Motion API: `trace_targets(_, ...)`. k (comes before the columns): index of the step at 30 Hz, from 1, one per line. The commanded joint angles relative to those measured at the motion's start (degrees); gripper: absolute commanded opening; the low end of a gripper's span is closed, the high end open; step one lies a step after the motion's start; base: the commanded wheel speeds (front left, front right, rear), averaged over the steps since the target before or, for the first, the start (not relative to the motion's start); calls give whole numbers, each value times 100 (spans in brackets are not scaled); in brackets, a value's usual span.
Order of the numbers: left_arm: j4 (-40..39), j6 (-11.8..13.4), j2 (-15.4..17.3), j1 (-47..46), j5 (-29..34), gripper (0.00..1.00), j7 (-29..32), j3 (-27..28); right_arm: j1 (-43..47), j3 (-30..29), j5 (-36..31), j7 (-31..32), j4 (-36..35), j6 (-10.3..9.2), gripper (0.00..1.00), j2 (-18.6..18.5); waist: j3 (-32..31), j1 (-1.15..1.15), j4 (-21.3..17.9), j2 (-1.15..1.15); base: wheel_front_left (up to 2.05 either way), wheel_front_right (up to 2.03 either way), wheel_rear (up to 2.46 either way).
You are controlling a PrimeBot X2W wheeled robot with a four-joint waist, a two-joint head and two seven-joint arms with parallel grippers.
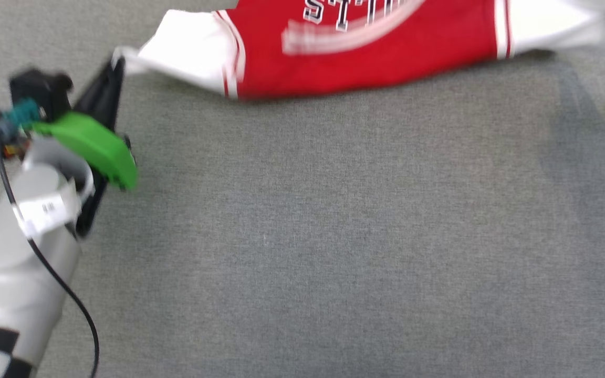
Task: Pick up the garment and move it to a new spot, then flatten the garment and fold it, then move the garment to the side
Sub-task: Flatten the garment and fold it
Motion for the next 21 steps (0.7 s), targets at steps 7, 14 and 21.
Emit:
trace_targets(7, -220, 200, 70, 1336, -288, 0, 12, -40, 1413, 109, 617, 63, -593, -10, 0, -632, -853, 1, 68, 0, 0, 0, 0)
trace_targets(14, -335, 323, 123, 2113, -398, 0, 185, -159, 2332, 231, 701, 112, -934, -10, 0, -870, -1339, 1, 62, 0, 0, 0, 0)
trace_targets(21, -595, 382, 197, 2838, -502, 0, 440, -329, 3209, 251, 923, 321, -1252, -10, 0, -1054, -1824, 1, 77, 0, 0, 0, 0)
